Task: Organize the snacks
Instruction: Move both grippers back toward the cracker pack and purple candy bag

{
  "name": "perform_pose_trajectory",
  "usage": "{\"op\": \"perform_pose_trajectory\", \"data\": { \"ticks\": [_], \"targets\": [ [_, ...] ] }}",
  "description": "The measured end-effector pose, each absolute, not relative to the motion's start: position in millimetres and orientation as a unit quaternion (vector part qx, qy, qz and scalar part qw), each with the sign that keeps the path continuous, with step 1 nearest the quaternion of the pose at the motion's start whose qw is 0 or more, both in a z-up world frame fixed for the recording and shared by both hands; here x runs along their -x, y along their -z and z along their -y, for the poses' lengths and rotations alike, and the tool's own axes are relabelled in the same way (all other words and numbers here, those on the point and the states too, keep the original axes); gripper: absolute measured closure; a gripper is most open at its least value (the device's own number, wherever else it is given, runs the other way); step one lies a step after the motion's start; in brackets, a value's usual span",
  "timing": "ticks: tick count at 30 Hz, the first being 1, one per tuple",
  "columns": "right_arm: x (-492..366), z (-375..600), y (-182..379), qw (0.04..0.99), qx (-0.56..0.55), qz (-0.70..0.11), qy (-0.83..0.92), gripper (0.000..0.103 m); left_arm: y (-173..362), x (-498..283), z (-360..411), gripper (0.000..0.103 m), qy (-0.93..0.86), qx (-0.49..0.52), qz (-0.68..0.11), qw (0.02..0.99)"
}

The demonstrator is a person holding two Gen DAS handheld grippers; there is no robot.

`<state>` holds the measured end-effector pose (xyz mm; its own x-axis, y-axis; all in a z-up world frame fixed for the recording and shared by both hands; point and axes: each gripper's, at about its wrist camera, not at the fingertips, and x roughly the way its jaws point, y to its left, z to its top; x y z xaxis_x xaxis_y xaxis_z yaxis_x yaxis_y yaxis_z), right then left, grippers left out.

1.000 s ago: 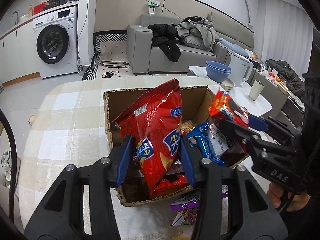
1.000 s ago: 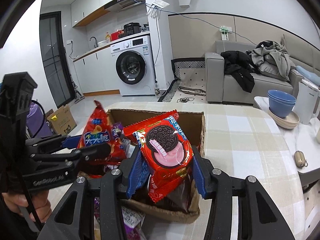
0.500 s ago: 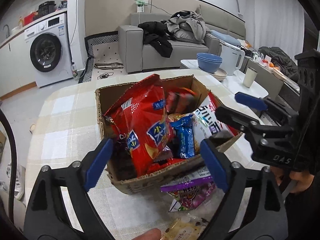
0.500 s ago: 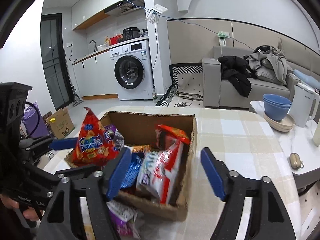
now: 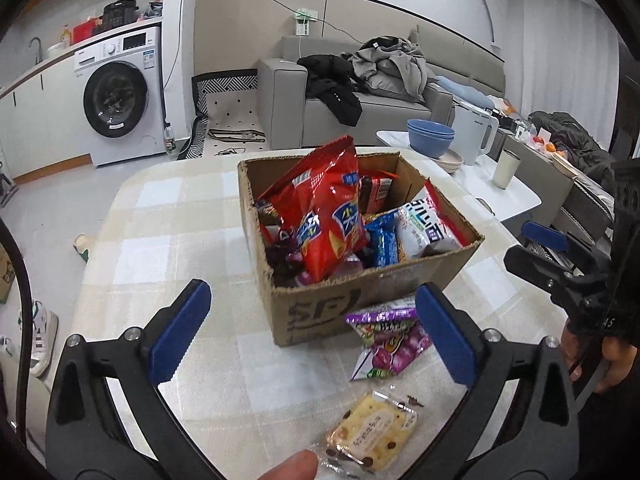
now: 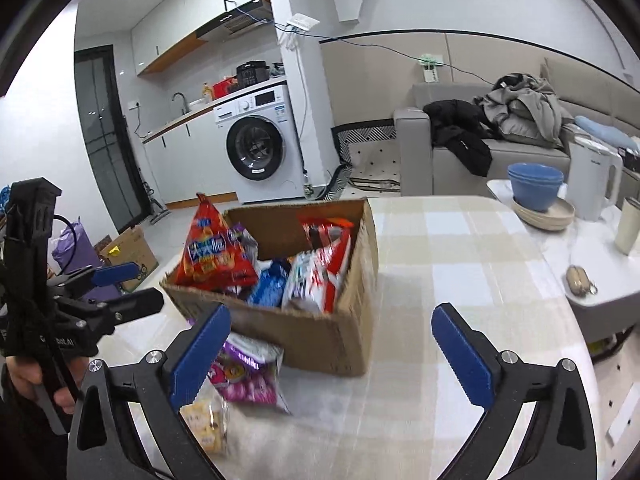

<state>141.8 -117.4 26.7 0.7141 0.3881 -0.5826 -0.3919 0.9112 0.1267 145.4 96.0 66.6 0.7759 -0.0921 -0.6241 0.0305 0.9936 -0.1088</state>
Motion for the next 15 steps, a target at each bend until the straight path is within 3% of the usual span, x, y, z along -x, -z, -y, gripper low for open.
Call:
{"op": "perform_pose_trajectory", "data": {
  "ticks": [15],
  "targets": [
    [-116, 119, -10, 0.920, 0.006, -0.324, -0.222, 0.001, -35, -97, -102, 0.001, 0.022, 0.039, -0.354, 0.934]
  ]
}}
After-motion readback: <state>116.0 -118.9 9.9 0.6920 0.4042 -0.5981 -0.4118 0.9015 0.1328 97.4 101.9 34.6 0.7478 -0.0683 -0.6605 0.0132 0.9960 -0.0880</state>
